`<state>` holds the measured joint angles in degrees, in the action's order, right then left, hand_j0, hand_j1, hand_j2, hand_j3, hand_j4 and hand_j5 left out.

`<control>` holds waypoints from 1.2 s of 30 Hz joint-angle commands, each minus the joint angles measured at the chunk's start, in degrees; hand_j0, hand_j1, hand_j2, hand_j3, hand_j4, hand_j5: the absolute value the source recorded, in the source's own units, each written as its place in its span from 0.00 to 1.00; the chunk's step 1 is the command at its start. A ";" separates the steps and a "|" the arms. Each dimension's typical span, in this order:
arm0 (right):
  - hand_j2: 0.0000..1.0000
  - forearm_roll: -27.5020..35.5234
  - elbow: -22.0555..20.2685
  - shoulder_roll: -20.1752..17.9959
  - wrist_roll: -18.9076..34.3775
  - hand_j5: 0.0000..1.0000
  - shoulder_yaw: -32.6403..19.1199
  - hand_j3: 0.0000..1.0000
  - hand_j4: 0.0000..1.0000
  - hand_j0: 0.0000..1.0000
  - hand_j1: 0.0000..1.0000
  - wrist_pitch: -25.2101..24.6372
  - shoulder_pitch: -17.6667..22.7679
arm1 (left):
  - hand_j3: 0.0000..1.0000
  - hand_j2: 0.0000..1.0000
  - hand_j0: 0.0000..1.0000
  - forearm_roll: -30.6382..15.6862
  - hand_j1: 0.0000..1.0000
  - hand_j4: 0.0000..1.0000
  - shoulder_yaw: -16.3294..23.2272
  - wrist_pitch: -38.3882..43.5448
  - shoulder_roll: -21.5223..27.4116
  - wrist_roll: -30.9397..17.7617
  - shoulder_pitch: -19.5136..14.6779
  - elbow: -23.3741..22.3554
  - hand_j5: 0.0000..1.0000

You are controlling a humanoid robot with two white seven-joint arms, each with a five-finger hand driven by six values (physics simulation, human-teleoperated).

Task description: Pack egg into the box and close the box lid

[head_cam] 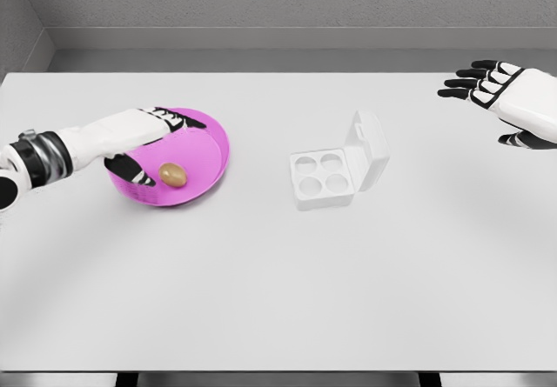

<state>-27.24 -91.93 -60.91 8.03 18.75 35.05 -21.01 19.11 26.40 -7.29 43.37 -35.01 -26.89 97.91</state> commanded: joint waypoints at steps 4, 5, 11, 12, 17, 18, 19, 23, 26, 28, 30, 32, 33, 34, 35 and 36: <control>1.00 0.35 0.09 0.36 -0.03 1.00 0.06 1.00 1.00 1.00 1.00 -0.05 0.00 | 0.98 0.98 0.98 -3.29 0.98 0.98 7.43 1.66 1.80 0.01 -6.06 -6.23 0.98; 1.00 0.35 0.09 0.53 -0.03 1.00 0.06 1.00 1.00 1.00 1.00 -0.05 0.00 | 0.98 0.98 0.98 -3.29 0.98 0.98 8.23 1.66 1.63 0.01 -6.50 -7.29 0.98; 1.00 0.35 -0.09 0.44 -0.03 1.00 0.06 1.00 1.00 1.00 1.00 -0.05 0.00 | 0.97 0.97 0.97 -3.21 0.97 0.97 13.41 1.75 1.45 0.01 -9.05 -9.14 0.97; 1.00 0.35 -0.09 0.44 -0.03 1.00 0.06 1.00 1.00 1.00 1.00 -0.05 0.00 | 0.96 0.96 0.96 -3.21 0.96 0.96 13.50 1.75 1.36 0.01 -9.05 -9.14 0.96; 1.00 0.35 -0.09 0.09 -0.03 1.00 0.06 1.00 1.00 1.00 1.00 -0.05 0.00 | 0.79 0.79 0.79 -3.21 0.79 0.79 13.59 1.75 1.36 0.01 -9.84 -10.28 0.79; 1.00 0.35 -0.09 0.09 -0.03 1.00 0.06 1.00 1.00 1.00 1.00 -0.05 0.00 | 0.79 0.79 0.79 -3.21 0.79 0.79 13.59 1.75 1.36 0.01 -9.84 -10.19 0.79; 1.00 0.35 -0.09 0.09 -0.03 1.00 0.06 1.00 1.00 1.00 1.00 -0.05 0.00 | 0.79 0.79 0.79 -3.21 0.79 0.79 13.59 1.75 1.36 0.01 -10.11 -10.19 0.79; 1.00 0.35 -0.09 0.09 -0.03 1.00 0.06 1.00 1.00 1.00 1.00 -0.05 0.00 | 0.79 0.79 0.79 -2.85 0.79 0.79 14.29 1.75 0.57 0.01 -10.20 -10.10 0.79; 1.00 0.26 -0.09 0.09 0.06 1.00 0.06 1.00 1.00 1.00 1.00 -0.05 0.00 | 0.79 0.79 0.79 -2.77 0.79 0.79 14.55 1.75 -0.04 0.01 -10.20 -10.19 0.79; 1.00 0.26 -0.09 0.09 -0.03 1.00 0.06 1.00 1.00 1.00 1.00 -0.05 0.00 | 0.79 0.79 0.79 -2.59 0.79 0.79 15.26 1.75 -0.04 0.01 -10.20 -10.19 0.79; 1.00 0.26 -0.09 0.09 -0.03 1.00 0.06 1.00 1.00 1.00 1.00 -0.05 0.00 | 0.79 0.79 0.79 -2.59 0.79 0.79 15.70 1.75 -0.48 0.01 -10.20 -10.19 0.79; 1.00 0.26 -0.09 0.09 -0.03 1.00 0.06 1.00 1.00 1.00 1.00 -0.05 0.00 | 0.79 0.79 0.79 -2.50 0.79 0.79 16.49 1.75 -0.75 0.01 -10.28 -10.72 0.79; 1.00 0.26 -0.09 0.09 -0.03 1.00 0.06 1.00 1.00 1.00 1.00 -0.05 0.00 | 0.79 0.79 0.79 -2.24 0.79 0.79 16.49 1.75 -0.92 0.01 -10.28 -11.51 0.79; 1.00 0.26 -0.09 0.09 0.06 1.00 0.06 1.00 1.00 1.00 1.00 -0.05 0.00 | 0.79 0.79 0.79 -2.24 0.79 0.79 16.49 1.75 -0.92 0.01 -10.28 -11.60 0.79; 1.00 0.26 -0.09 0.09 -0.03 1.00 0.15 1.00 1.00 1.00 1.00 -0.05 0.00 | 0.79 0.79 0.79 -2.24 0.79 0.79 16.58 1.75 -0.92 0.01 -10.20 -11.77 0.79; 1.00 0.26 -0.09 0.09 -0.03 1.00 0.15 1.00 1.00 1.00 1.00 -0.05 0.00 | 0.79 0.79 0.79 -2.24 0.79 0.79 16.58 1.75 -1.01 0.01 -10.20 -12.04 0.79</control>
<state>-27.33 -92.02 -60.74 8.04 18.90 35.05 -21.01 16.89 42.74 -5.55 42.51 -35.02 -37.09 86.37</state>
